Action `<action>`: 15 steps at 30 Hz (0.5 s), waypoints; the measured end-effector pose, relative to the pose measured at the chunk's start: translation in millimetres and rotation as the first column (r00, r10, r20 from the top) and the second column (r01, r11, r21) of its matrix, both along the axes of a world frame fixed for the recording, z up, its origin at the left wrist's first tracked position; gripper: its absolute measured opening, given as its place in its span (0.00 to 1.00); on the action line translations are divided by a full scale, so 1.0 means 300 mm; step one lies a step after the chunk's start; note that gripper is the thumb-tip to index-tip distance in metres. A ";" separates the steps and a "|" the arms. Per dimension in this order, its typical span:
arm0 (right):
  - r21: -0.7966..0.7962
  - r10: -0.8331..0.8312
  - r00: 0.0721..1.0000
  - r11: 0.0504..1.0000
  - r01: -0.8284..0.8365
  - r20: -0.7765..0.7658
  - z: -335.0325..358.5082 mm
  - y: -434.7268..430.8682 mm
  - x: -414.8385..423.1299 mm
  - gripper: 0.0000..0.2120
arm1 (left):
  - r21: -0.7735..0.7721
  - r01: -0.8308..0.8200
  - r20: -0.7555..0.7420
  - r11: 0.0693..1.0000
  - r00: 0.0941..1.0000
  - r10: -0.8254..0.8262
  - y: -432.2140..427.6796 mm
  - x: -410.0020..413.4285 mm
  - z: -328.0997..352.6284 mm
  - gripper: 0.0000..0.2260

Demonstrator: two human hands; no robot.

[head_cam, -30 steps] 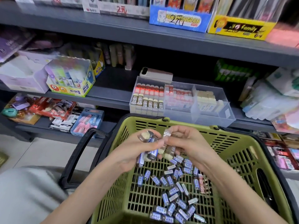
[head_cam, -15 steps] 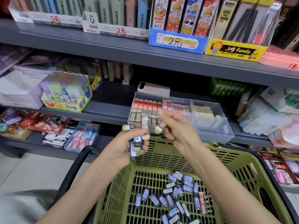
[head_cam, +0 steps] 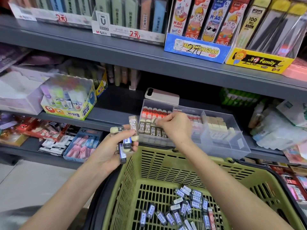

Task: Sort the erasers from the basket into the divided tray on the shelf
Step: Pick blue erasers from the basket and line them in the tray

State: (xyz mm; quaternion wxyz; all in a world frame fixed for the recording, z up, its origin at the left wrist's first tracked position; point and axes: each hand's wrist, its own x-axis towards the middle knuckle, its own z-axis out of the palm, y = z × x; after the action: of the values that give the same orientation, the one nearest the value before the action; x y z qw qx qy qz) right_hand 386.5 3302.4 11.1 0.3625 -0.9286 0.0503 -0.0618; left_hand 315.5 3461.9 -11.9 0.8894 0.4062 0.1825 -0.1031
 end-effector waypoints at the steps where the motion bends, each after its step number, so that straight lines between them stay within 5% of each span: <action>1: -0.098 0.007 1.000 0.995 -0.006 0.013 -0.008 0.011 0.000 0.11 | -0.006 0.000 -0.001 1.000 1.000 0.000 -0.001 0.000 -0.007 0.08; 8: -0.435 0.247 0.969 0.874 -0.219 0.009 -0.005 0.009 0.005 0.12 | -0.012 0.031 0.015 0.999 0.999 -0.030 -0.007 -0.003 -0.017 0.05; 15: -0.195 0.256 0.954 0.939 -0.283 -0.155 0.015 0.007 0.035 0.11 | -0.015 0.013 0.016 1.000 1.000 -0.013 -0.002 -0.001 -0.002 0.13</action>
State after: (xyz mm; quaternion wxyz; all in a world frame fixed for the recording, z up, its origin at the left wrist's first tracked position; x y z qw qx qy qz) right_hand 396.9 3304.5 15.5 0.2611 -0.9624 -0.0614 0.0427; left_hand 315.4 3461.5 -12.6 0.8933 0.4012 0.1720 -0.1071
